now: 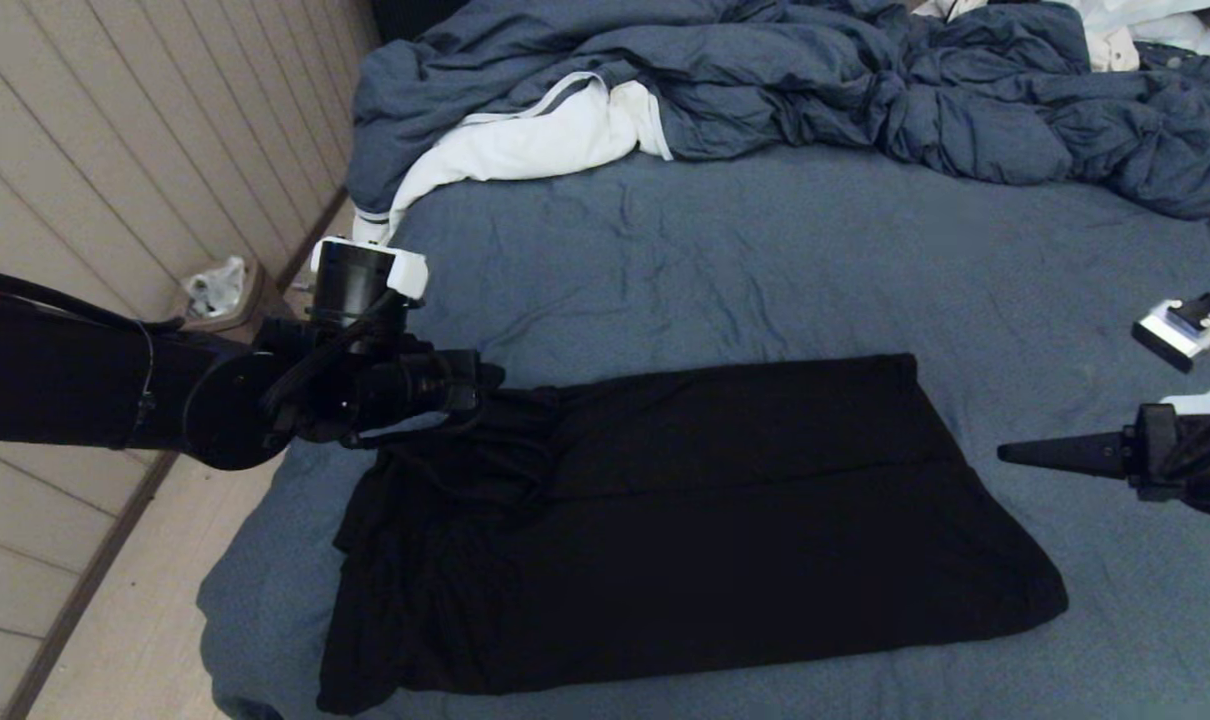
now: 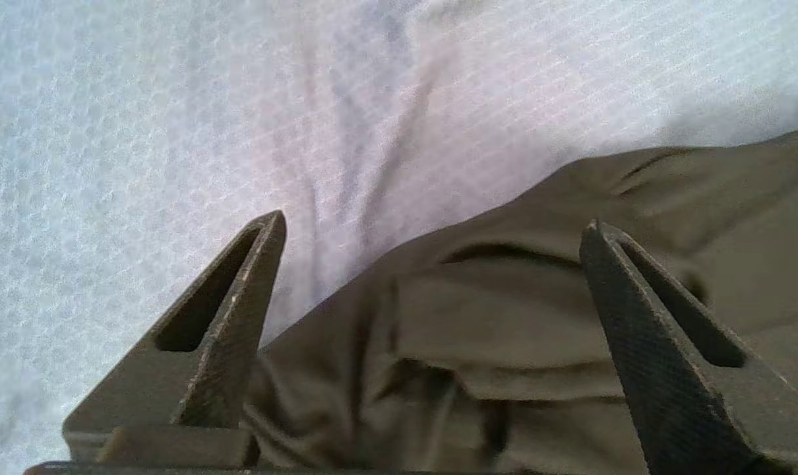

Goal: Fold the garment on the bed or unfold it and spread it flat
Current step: Fold the black T-shirt

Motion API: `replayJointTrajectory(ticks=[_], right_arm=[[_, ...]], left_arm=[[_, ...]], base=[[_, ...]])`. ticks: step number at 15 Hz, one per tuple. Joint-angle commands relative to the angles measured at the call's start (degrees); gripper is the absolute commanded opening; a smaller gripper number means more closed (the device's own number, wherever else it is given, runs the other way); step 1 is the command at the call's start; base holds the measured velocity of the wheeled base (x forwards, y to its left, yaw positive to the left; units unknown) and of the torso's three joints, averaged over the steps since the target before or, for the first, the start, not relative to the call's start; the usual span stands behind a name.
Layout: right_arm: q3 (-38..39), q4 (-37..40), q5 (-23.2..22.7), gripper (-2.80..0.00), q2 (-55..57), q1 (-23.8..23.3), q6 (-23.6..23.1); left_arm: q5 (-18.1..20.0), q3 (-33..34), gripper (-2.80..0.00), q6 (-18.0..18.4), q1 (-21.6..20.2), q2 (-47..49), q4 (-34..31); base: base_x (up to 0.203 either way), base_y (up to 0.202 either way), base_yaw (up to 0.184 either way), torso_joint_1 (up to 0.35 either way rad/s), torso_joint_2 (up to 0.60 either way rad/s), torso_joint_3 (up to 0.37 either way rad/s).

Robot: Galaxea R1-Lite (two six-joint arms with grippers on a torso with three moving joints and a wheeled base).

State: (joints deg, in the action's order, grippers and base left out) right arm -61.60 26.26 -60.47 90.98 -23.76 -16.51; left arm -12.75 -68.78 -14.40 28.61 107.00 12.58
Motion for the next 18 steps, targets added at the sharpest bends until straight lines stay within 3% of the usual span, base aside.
replayJointTrajectory(ticks=[1, 16, 17, 18], right_arm=[[-0.01, 0.11, -0.35, -2.80, -0.01, 0.03, -0.11], [-0.01, 0.11, -0.27, -2.80, 0.34, 0.03, -0.11], [-0.01, 0.11, -0.27, -2.80, 0.34, 0.03, -0.11], [-0.01, 0.11, -0.27, -2.80, 0.34, 0.03, -0.11]], left_arm=[[0.00, 0.81, 0.00, -0.48, -0.05, -0.21, 0.15], [0.45, 1.81, 0.00, -1.77, 1.01, 1.87, 0.25], [0.45, 1.72, -2.80, -1.77, 1.01, 2.06, 0.25], [0.45, 1.63, -2.80, -1.81, 1.01, 2.44, 0.25]], base=[[0.000, 0.000, 0.000, 0.000, 0.00, 0.000], [0.000, 0.000, 0.000, 0.000, 0.00, 0.000], [0.000, 0.000, 0.000, 0.000, 0.00, 0.000], [0.000, 0.000, 0.000, 0.000, 0.00, 0.000]])
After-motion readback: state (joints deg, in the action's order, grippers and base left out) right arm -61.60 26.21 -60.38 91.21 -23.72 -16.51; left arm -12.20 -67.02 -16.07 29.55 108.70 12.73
